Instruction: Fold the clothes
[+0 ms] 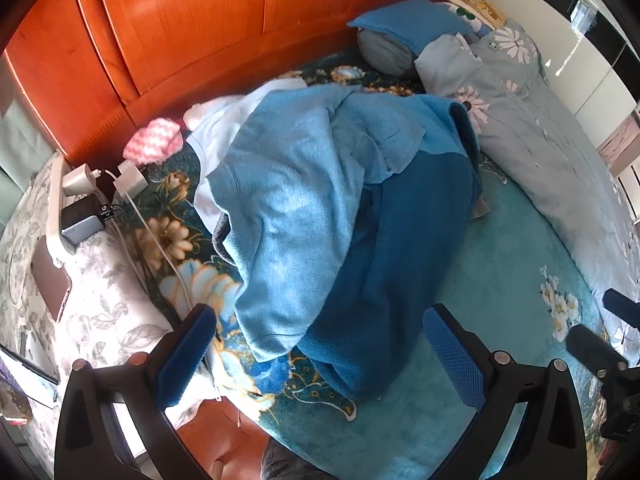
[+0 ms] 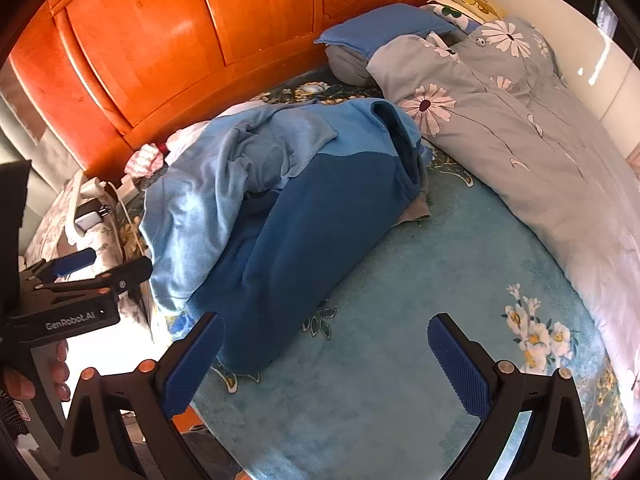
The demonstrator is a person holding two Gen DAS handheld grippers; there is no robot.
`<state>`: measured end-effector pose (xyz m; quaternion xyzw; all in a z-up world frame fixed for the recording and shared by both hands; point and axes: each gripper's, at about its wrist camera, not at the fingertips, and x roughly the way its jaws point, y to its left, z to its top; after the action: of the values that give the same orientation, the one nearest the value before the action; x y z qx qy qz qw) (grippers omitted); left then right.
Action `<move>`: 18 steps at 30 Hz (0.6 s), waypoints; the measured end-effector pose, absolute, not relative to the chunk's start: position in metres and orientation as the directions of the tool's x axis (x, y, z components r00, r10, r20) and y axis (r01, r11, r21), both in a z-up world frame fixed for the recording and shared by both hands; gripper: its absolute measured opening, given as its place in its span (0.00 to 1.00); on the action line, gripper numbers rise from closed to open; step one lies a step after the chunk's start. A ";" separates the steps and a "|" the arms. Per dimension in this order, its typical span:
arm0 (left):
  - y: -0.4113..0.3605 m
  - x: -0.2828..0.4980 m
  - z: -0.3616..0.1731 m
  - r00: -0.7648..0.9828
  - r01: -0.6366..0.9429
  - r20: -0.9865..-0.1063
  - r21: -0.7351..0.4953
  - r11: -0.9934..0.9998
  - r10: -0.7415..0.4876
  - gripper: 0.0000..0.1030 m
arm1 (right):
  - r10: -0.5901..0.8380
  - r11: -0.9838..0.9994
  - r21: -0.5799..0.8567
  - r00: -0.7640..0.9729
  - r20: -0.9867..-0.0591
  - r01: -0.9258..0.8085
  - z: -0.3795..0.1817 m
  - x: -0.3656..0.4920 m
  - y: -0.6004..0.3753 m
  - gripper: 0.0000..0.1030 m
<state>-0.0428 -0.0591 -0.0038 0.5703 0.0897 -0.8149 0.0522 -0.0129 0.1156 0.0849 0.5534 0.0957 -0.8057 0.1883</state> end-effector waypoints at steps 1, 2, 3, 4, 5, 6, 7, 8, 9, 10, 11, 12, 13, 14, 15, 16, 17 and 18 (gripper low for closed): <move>-0.061 -0.046 -0.008 -0.335 0.183 -0.942 -0.080 -0.980 0.014 1.00 | -0.191 -0.916 0.054 -0.314 -0.930 0.398 0.084 -0.015 0.115 1.00; -0.063 -0.048 -0.013 -0.321 0.180 -0.947 -0.075 -0.981 0.013 1.00 | -0.185 -0.920 0.052 -0.312 -0.932 0.388 0.084 -0.016 0.115 1.00; -0.065 -0.049 -0.018 -0.310 0.179 -0.951 -0.072 -0.981 0.013 1.00 | -0.178 -0.924 0.051 -0.310 -0.934 0.378 0.083 -0.017 0.115 1.00; -0.067 -0.050 -0.022 -0.302 0.179 -0.953 -0.067 -0.981 0.010 1.00 | -0.172 -0.928 0.049 -0.308 -0.936 0.368 0.082 -0.018 0.116 1.00; -0.068 -0.050 -0.026 -0.293 0.174 -0.956 -0.052 -0.983 -0.001 1.00 | -0.166 -0.932 0.047 -0.305 -0.938 0.360 0.081 -0.018 0.117 1.00; -0.067 -0.051 -0.030 -0.290 0.162 -0.957 -0.042 -0.986 -0.007 1.00 | -0.162 -0.933 0.047 -0.301 -0.940 0.356 0.080 -0.016 0.118 1.00; -0.066 -0.052 -0.034 -0.289 0.148 -0.957 -0.037 -0.988 -0.007 1.00 | -0.158 -0.935 0.047 -0.296 -0.942 0.352 0.080 -0.015 0.120 1.00; -0.065 -0.053 -0.037 -0.288 0.134 -0.958 -0.032 -0.990 -0.008 1.00 | -0.150 -0.937 0.042 -0.292 -0.945 0.347 0.078 -0.014 0.121 1.00; -0.064 -0.054 -0.040 -0.286 0.120 -0.958 -0.027 -0.992 -0.008 1.00 | -0.144 -0.938 0.038 -0.287 -0.947 0.343 0.077 -0.013 0.122 1.00; -0.063 -0.055 -0.044 -0.285 0.106 -0.958 -0.023 -0.994 -0.009 1.00 | -0.136 -0.940 0.035 -0.279 -0.951 0.340 0.076 -0.012 0.124 1.00; -0.062 -0.057 -0.047 -0.280 0.096 -0.960 -0.030 -0.995 0.002 1.00 | -0.120 -0.942 0.025 -0.267 -0.956 0.334 0.074 -0.011 0.126 1.00; -0.063 -0.060 -0.050 -0.275 0.092 -0.961 -0.036 -0.995 0.010 1.00 | -0.109 -0.944 0.016 -0.263 -0.959 0.330 0.073 -0.011 0.127 1.00; -0.063 -0.062 -0.053 -0.273 0.090 -0.962 -0.038 -0.995 0.012 1.00 | -0.096 -0.946 0.008 -0.258 -0.961 0.324 0.072 -0.011 0.128 1.00; -0.065 -0.064 -0.055 -0.271 0.095 -0.963 -0.022 -0.995 -0.004 1.00 | -0.084 -0.949 0.000 -0.253 -0.964 0.316 0.071 -0.011 0.130 1.00; -0.067 -0.066 -0.057 -0.270 0.105 -0.962 0.003 -0.994 -0.031 1.00 | -0.077 -0.950 -0.005 -0.250 -0.965 0.312 0.071 -0.011 0.130 1.00; -0.070 -0.068 -0.059 -0.271 0.119 -0.961 0.022 -0.993 -0.054 1.00 | -0.072 -0.951 -0.009 -0.248 -0.966 0.309 0.071 -0.011 0.130 1.00; -0.073 -0.070 -0.061 -0.272 0.132 -0.960 0.025 -0.991 -0.060 1.00 | -0.066 -0.952 -0.012 -0.246 -0.967 0.305 0.071 -0.011 0.131 1.00; -0.076 -0.073 -0.065 -0.262 0.144 -0.963 0.022 -0.989 -0.060 1.00 | -0.061 -0.952 -0.018 -0.245 -0.968 0.307 0.072 -0.012 0.130 1.00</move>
<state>-0.0733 -0.0764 -0.0652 0.6039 0.0351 -0.7937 0.0643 -0.0116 0.1296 0.0716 0.6031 0.1021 -0.7823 0.1175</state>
